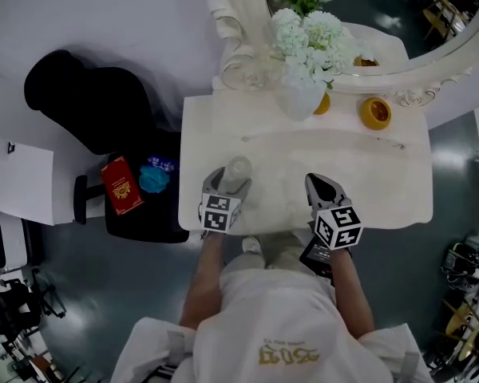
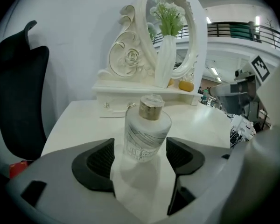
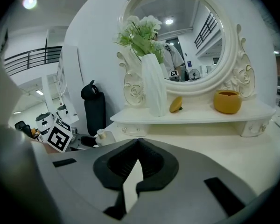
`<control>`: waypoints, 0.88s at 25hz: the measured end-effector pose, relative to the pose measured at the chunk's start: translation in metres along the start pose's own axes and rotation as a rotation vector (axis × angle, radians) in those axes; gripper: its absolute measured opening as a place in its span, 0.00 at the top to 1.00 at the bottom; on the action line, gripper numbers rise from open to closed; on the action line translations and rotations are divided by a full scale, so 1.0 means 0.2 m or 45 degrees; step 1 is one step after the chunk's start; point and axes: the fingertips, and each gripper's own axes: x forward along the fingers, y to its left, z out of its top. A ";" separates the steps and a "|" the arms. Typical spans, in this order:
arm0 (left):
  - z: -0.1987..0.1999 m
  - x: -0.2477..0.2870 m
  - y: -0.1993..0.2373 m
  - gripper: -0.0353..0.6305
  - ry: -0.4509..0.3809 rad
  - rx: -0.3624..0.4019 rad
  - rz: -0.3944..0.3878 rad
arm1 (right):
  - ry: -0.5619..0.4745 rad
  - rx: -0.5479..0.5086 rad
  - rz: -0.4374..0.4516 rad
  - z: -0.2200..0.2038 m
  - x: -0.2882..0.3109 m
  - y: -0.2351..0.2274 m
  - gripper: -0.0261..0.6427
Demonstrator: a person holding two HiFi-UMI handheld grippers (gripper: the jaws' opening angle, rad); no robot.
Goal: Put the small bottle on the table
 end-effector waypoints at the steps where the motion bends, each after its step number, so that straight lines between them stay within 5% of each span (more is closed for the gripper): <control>1: 0.01 -0.03 0.00 0.41 -0.013 0.000 0.007 | -0.007 -0.005 0.007 0.00 -0.01 0.02 0.94; 16: 0.22 -0.47 -0.06 0.67 -0.300 -0.003 0.012 | -0.110 -0.047 0.082 0.04 -0.11 0.31 0.94; 22: 0.36 -0.65 -0.07 0.81 -0.435 -0.116 -0.034 | -0.168 -0.094 0.099 0.07 -0.14 0.42 0.94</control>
